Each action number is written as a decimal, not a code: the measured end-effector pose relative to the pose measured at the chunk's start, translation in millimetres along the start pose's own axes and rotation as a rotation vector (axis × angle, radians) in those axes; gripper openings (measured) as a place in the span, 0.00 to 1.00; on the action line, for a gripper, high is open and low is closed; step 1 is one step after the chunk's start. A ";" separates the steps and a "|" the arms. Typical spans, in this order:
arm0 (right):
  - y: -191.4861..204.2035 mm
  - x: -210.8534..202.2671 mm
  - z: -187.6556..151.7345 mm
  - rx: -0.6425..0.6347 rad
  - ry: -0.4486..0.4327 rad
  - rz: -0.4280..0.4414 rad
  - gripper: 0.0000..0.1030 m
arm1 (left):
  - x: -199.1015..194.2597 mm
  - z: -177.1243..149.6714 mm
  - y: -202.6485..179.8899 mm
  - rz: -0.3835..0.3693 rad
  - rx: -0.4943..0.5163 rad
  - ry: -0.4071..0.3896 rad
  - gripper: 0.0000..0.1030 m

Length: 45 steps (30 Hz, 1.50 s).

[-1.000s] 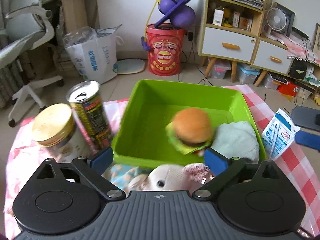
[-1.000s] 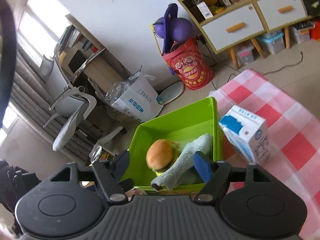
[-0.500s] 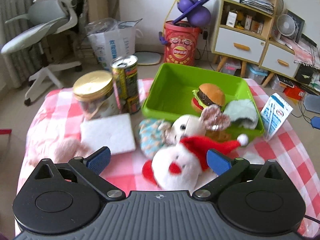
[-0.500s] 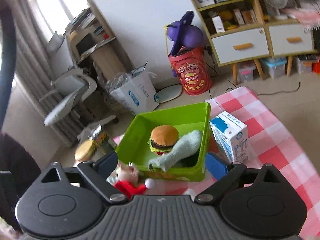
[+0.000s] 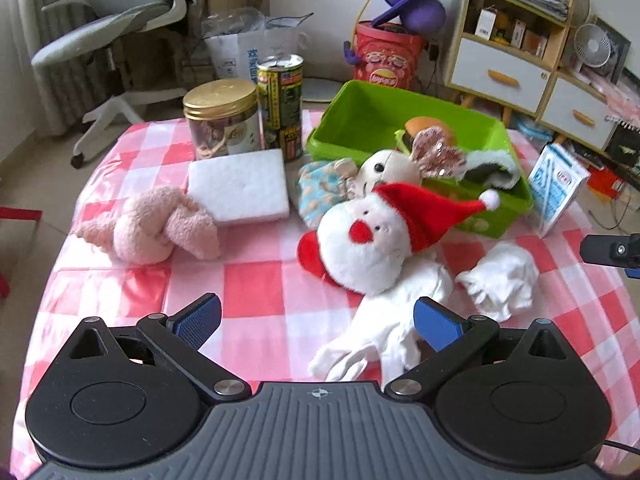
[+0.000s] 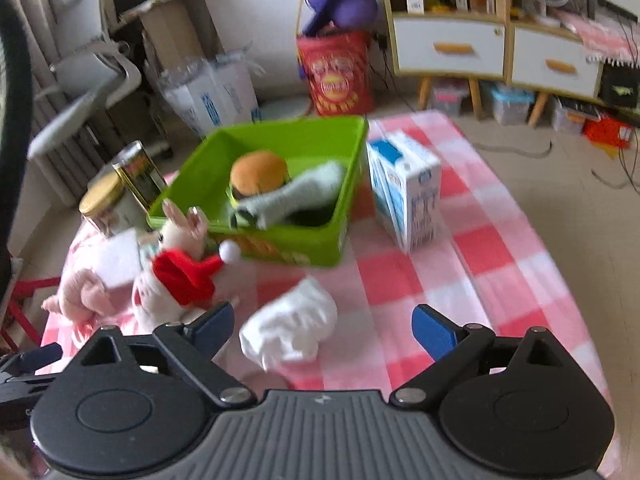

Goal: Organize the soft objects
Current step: 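Move the left tool to the white glove while the right tool approaches the white cloth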

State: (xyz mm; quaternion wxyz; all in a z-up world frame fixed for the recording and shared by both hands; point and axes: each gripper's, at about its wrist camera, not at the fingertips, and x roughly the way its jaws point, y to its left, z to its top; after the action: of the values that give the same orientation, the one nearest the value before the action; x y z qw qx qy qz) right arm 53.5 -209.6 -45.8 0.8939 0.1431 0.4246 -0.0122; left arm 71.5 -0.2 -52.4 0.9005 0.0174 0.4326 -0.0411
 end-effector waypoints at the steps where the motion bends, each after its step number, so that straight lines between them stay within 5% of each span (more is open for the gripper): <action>1: -0.8 1.7 -1.2 0.004 0.013 -0.002 0.79 | 0.9 -1.6 0.2 0.006 0.000 0.007 0.95; 19: 1.9 35.8 -7.2 0.024 0.149 -0.058 0.79 | 30.8 -10.7 -0.7 -0.027 -0.012 0.129 0.95; 45: -1.3 79.3 -23.7 0.116 0.147 0.058 0.79 | 65.7 -24.9 -17.2 -0.178 0.069 0.053 0.87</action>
State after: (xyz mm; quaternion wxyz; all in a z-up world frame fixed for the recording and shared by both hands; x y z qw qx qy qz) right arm 86.1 -196.7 -120.8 0.8506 0.2077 0.4831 -0.0004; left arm 91.4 -19.5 -119.2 0.8805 0.0110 0.4543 -0.1352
